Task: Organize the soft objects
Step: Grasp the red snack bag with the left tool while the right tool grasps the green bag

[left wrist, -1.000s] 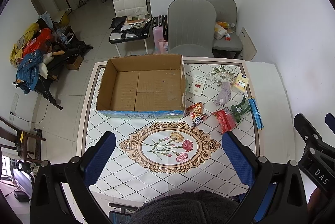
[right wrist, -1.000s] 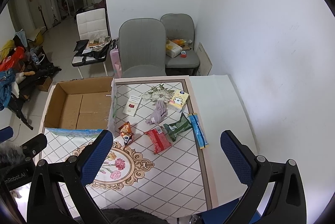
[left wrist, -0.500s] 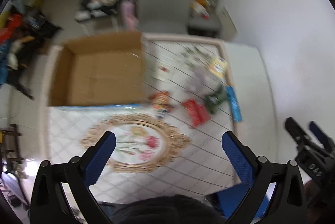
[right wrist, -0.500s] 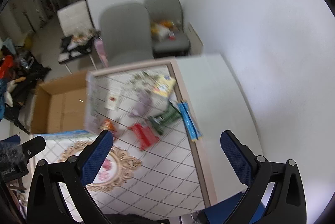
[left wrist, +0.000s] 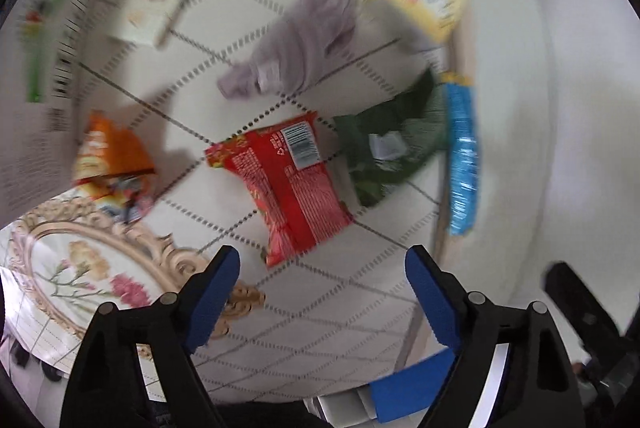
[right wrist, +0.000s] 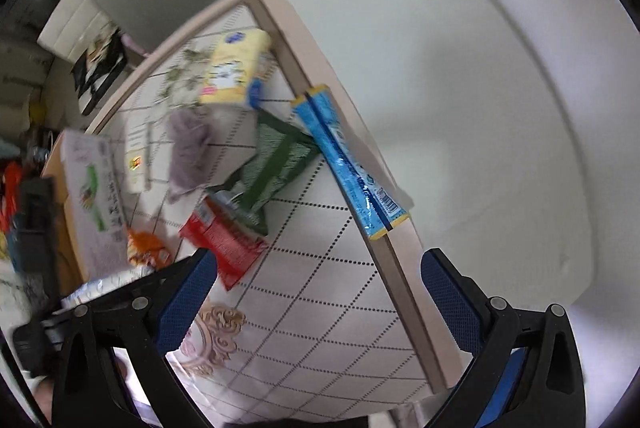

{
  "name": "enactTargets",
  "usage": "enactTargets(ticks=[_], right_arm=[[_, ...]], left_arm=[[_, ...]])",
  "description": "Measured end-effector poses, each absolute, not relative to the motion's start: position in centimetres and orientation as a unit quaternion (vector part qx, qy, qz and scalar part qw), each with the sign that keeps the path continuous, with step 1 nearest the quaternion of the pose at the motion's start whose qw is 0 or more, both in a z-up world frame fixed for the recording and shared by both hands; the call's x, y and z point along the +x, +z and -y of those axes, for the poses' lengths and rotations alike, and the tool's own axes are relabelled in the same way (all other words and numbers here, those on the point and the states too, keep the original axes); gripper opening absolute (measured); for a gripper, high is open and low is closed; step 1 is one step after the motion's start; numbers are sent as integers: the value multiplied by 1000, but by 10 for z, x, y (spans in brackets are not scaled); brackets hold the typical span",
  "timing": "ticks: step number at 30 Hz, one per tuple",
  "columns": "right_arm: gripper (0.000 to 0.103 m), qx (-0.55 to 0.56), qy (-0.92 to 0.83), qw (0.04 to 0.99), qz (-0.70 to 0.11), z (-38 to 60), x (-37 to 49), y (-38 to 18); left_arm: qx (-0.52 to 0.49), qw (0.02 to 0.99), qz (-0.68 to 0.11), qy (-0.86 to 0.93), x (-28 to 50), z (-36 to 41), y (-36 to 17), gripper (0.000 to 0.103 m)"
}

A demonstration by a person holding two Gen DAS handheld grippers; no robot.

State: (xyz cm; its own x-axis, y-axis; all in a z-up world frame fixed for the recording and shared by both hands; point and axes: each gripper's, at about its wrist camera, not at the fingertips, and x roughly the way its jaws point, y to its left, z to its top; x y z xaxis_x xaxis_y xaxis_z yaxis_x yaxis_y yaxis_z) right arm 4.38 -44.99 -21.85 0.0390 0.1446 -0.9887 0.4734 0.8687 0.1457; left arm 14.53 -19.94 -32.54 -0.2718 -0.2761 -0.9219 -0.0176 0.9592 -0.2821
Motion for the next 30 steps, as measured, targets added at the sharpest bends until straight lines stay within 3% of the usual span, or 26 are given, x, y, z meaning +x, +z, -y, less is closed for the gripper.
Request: enactTargets(ticks=[4, 5, 6, 9, 13, 15, 17, 20, 25, 30], right_arm=[[103, 270, -111, 657, -695, 452, 59, -253], [103, 278, -109, 652, -698, 451, 64, -261], [103, 283, -105, 645, -702, 447, 69, -269], [103, 300, -98, 623, -715, 437, 87, -293], [101, 312, -92, 603, -729, 416, 113, -324], [91, 324, -90, 587, -736, 405, 125, -341], [55, 317, -93, 574, -749, 396, 130, -352], [41, 280, -88, 568, -769, 384, 125, -358], [41, 107, -60, 571, -812, 352, 103, -357], [43, 107, -72, 594, -794, 340, 96, -361]], left_arm=[[-88, 582, -804, -85, 149, 205, -360, 79], [-87, 582, -804, -82, 150, 205, -364, 69], [-80, 583, -805, -77, 149, 204, -366, 52], [-62, 594, -797, -88, 141, 197, -361, 44], [-12, 611, -787, -80, 127, 181, -351, 44], [-29, 604, -792, -83, 123, 172, -350, 46], [-43, 596, -797, -84, 122, 166, -348, 47], [-55, 589, -802, -87, 119, 161, -346, 48], [-60, 591, -799, -92, 110, 156, -349, 52], [-44, 601, -792, -95, 101, 158, -353, 47]])
